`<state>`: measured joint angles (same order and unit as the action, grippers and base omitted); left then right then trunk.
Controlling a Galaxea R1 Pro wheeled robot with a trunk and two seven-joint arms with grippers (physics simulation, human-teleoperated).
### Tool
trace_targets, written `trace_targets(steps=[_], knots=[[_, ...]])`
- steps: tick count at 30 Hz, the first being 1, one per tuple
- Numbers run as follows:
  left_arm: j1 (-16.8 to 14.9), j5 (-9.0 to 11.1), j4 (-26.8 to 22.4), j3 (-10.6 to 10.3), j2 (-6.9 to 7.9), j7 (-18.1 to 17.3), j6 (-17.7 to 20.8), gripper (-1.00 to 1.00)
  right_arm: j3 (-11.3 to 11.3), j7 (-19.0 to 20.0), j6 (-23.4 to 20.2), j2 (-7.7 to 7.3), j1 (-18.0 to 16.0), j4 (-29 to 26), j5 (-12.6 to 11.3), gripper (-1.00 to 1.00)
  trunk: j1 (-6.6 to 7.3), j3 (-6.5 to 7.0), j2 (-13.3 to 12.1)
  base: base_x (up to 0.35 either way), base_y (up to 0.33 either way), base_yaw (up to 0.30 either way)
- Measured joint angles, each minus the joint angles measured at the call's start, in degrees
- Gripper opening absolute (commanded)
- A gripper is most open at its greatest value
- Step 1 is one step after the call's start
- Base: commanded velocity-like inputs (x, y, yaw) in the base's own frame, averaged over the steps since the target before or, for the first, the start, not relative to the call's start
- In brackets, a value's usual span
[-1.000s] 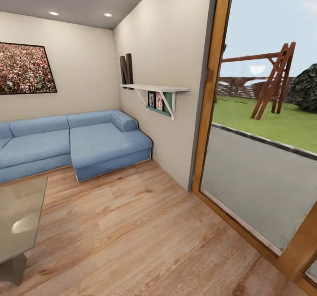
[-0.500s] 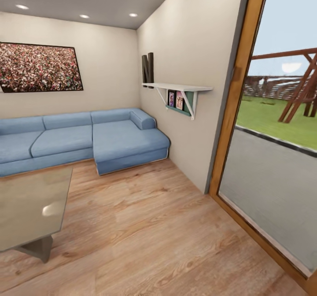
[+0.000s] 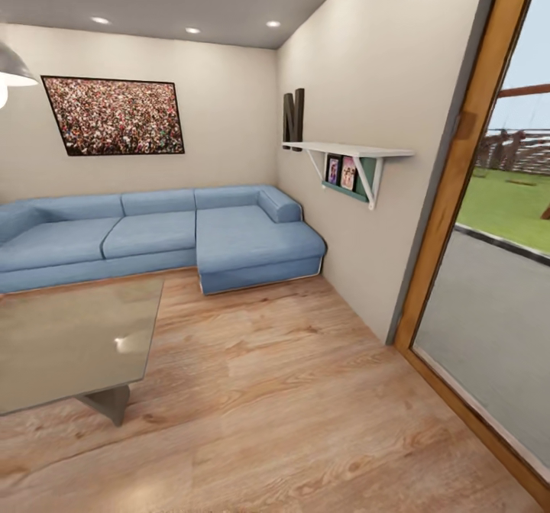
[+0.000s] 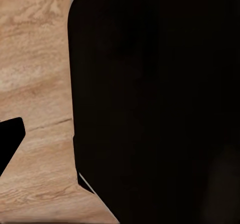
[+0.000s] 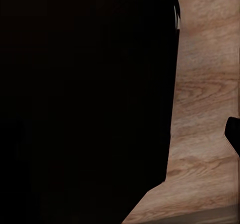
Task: Turn on the radio receiver that's on the table in the living room.
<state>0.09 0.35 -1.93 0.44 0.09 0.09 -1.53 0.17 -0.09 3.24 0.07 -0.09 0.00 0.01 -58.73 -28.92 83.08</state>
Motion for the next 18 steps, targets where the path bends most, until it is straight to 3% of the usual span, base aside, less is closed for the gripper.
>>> trace_targets(steps=[18], knots=[[0.0,0.0,0.0,0.0,0.01,0.0,-0.1,1.0,0.0,0.0,0.09,0.01,0.0,0.0,0.06,1.0,0.0,-0.49,0.0,0.0,0.0,0.284]])
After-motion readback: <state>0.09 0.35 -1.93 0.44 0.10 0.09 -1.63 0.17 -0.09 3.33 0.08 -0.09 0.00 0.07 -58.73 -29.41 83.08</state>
